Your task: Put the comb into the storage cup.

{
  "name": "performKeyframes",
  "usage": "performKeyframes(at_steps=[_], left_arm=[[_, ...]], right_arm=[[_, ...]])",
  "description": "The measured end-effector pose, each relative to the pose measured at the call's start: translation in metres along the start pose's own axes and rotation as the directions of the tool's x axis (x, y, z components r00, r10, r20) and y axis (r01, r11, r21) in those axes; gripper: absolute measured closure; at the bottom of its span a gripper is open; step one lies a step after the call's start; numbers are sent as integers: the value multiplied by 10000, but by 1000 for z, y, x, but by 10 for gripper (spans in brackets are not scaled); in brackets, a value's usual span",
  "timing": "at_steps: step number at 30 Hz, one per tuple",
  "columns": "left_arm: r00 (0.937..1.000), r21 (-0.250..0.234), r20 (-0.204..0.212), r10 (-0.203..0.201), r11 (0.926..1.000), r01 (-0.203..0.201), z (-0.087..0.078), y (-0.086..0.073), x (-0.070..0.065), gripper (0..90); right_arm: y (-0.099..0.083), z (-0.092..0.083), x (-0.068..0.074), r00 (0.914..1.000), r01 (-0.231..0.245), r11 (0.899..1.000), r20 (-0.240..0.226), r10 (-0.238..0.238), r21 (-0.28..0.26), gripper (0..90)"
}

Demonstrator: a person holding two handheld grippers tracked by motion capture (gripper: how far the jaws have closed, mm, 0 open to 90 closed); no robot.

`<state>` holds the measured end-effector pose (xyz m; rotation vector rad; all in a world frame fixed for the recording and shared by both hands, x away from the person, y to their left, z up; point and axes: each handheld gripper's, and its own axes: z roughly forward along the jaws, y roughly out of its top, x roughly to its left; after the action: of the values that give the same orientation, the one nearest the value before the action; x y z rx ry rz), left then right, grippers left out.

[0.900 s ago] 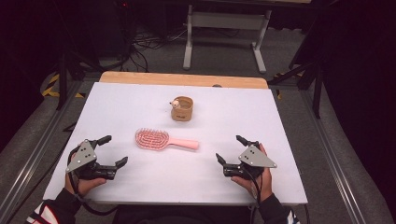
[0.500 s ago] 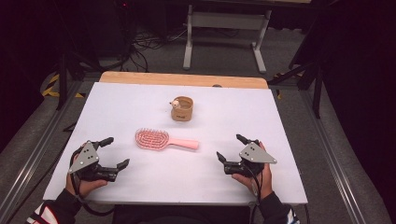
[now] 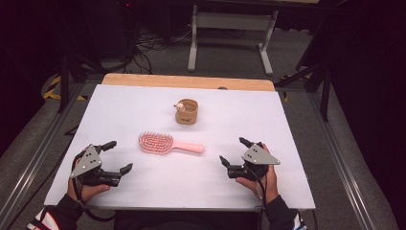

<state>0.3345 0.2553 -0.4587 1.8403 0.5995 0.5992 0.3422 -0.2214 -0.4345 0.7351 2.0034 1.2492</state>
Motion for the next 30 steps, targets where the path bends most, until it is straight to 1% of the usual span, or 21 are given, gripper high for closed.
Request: performKeyframes(at_steps=[1,2,4,9,10,11,12,13,16,18,19,20,21,25,27,28,29,30], left_arm=[[10000,5,9,-13,10000,13,0,0,0,73],[10000,-8,10,-45,10000,45,1,0,0,73],[10000,33,7,-30,10000,30,1,0,0,73],[10000,81,26,11,10000,-11,1,-1,-1,74],[10000,81,26,11,10000,-11,1,-1,-1,74],[10000,87,58,-9,10000,8,1,-1,-1,74],[10000,87,58,-9,10000,8,1,-1,-1,74],[10000,93,50,-1,10000,1,1,-1,-1,74],[10000,100,40,-46,9999,45,1,-1,-1,74],[10000,137,61,-47,9999,46,1,-1,-1,74],[10000,160,75,-57,9999,56,1,-2,-2,74],[10000,160,75,-57,9999,56,1,-2,-2,74],[10000,171,66,-44,9998,43,1,-2,-3,74],[10000,219,34,-61,9997,61,-1,-3,-3,75],[10000,200,7,-95,9998,95,-2,-4,-3,75],[10000,200,7,-95,9998,95,-2,-4,-3,75],[9999,254,11,-108,9996,107,-3,-5,-3,76],[10000,288,-13,-95,9995,96,-4,-5,-3,76]], right_arm=[[2,0,-1,10000,12,10000,-73,-12,-10,108],[5,2,-2,9999,57,9999,-156,-55,126,110],[8,4,-3,9995,9,9998,-322,-3,177,110],[15,14,-4,9975,68,9976,-701,-20,686,107],[15,14,-4,9975,68,9976,-701,-20,686,107],[17,18,-4,9957,103,9966,-927,-26,823,103],[17,18,-4,9957,103,9966,-927,-26,823,103],[20,22,-2,9941,271,9935,-1077,-151,1103,103],[26,29,0,9886,471,9893,-1482,-264,1380,103],[30,35,3,9832,623,9861,-1793,-341,1538,107],[32,39,4,9811,742,9836,-1888,-424,1646,109],[32,39,4,9811,742,9836,-1888,-424,1646,109],[37,48,8,9744,1006,9774,-2170,-590,1860,120],[45,69,17,9578,1653,9587,-2695,-1001,2315,136],[50,80,21,9494,1835,9505,-2958,-1053,2507,150],[50,80,21,9494,1835,9505,-2958,-1053,2507,150],[57,91,24,9410,2163,9387,-3138,-1271,2685,169],[60,96,26,9355,2334,9331,-3250,-1388,2735,181]])
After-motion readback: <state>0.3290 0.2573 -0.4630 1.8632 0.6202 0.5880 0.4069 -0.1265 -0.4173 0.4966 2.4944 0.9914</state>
